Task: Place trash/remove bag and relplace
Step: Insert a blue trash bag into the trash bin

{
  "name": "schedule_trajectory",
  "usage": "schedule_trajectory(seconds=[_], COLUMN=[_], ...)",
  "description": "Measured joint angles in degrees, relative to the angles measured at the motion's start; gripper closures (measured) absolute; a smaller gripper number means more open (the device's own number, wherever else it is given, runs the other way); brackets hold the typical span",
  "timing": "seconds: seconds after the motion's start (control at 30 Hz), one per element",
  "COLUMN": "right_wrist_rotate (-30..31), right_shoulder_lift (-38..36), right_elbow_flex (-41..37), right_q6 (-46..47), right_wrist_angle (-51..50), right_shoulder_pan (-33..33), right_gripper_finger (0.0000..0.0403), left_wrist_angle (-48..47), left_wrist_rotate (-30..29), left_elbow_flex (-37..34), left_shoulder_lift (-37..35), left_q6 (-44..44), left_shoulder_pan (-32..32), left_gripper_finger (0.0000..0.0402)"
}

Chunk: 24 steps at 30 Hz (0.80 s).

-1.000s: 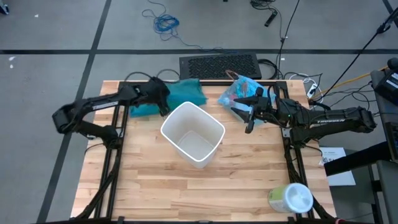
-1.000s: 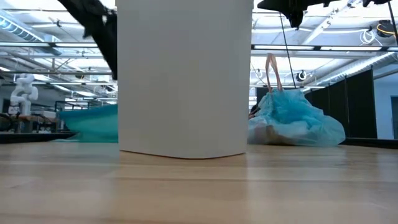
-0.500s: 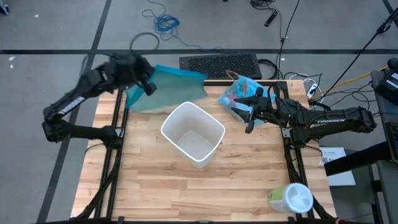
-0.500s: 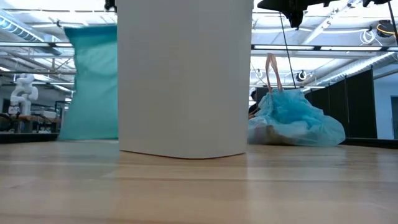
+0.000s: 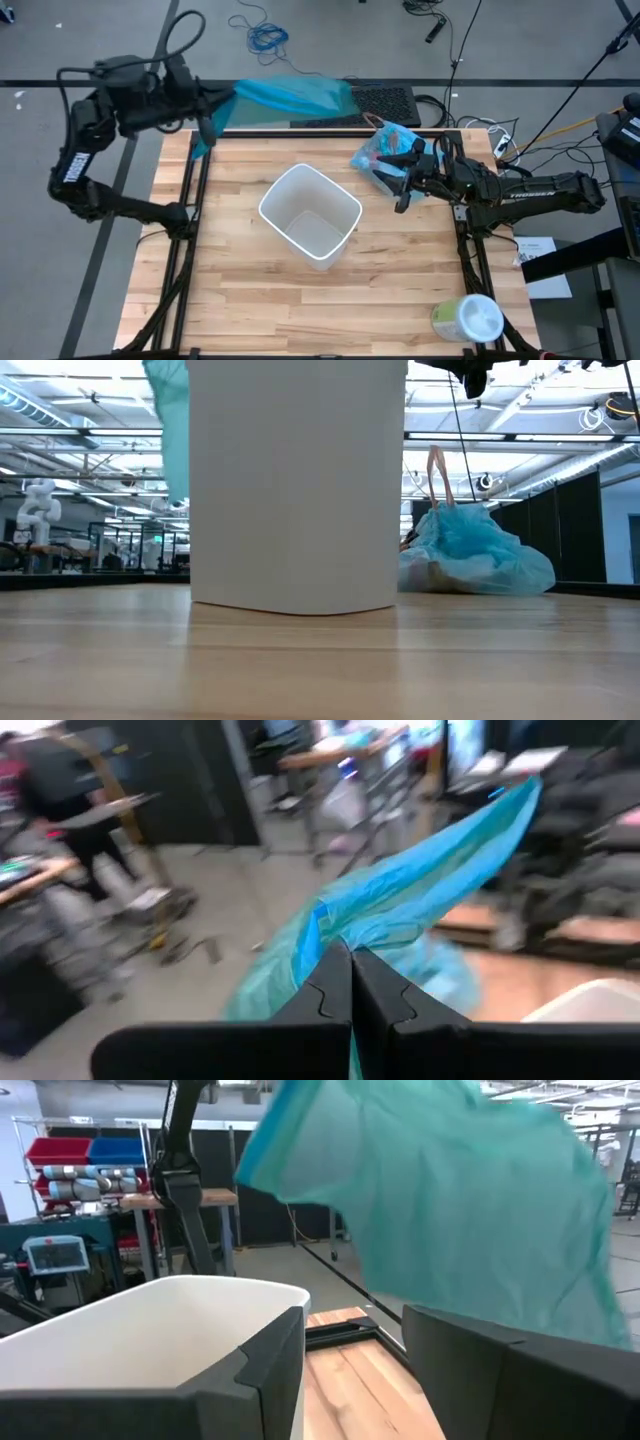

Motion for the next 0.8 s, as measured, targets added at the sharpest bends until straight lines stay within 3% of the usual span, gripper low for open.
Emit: schedule_trajectory(seconds=[0.2, 0.5, 0.8], right_wrist_rotate=[0.0, 0.1, 6.5], right_shoulder_lift=[0.0, 0.0, 0.0], right_elbow_flex=[0.0, 0.0, 6.3], right_q6=[-0.1, -3.8, -11.0], right_wrist_angle=[0.6, 3.2, -1.3], right_shoulder_pan=[0.0, 0.3, 11.1], right_gripper_finger=[0.0239, 0.0238, 0.0238], left_wrist_angle=[-0.4, -0.2, 1.4], left_wrist_rotate=[5.6, 6.0, 5.9], left_elbow_flex=[8.7, 20.8, 23.0], left_shoulder_lift=[4.8, 11.2, 12.7], left_q6=[-2.6, -3.9, -5.1], left_shoulder_pan=[-5.5, -14.4, -22.1], left_gripper_finger=[0.0401, 0.0402, 0.0402])
